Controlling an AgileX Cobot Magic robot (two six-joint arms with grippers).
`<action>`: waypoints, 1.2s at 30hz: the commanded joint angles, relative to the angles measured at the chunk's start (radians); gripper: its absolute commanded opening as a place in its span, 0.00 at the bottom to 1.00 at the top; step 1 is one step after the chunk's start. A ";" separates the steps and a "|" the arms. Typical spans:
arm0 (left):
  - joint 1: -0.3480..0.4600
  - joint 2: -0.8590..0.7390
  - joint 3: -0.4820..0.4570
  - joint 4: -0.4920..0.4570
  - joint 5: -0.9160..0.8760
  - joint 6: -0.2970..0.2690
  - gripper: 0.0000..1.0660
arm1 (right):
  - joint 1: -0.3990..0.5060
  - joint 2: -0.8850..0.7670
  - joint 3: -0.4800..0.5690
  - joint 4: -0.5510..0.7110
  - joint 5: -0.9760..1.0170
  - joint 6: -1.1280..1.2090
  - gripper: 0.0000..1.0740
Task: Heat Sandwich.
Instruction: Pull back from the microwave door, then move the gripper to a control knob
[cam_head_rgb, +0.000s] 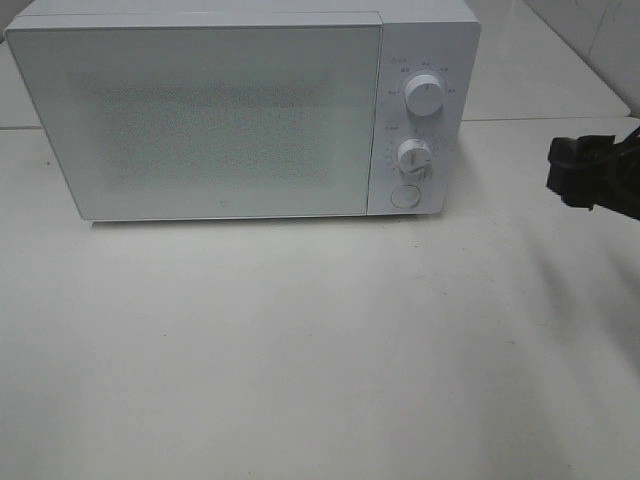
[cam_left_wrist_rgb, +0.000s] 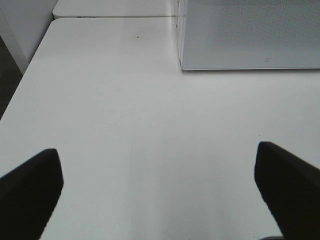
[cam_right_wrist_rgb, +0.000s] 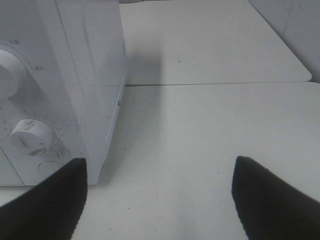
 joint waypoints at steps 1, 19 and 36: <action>0.003 -0.027 0.003 -0.002 -0.004 0.000 0.94 | 0.102 0.070 0.005 0.145 -0.153 -0.094 0.71; 0.003 -0.027 0.003 -0.002 -0.004 0.000 0.94 | 0.390 0.314 -0.055 0.343 -0.496 -0.131 0.71; 0.003 -0.027 0.003 -0.002 -0.004 0.000 0.94 | 0.394 0.533 -0.228 0.340 -0.484 -0.122 0.71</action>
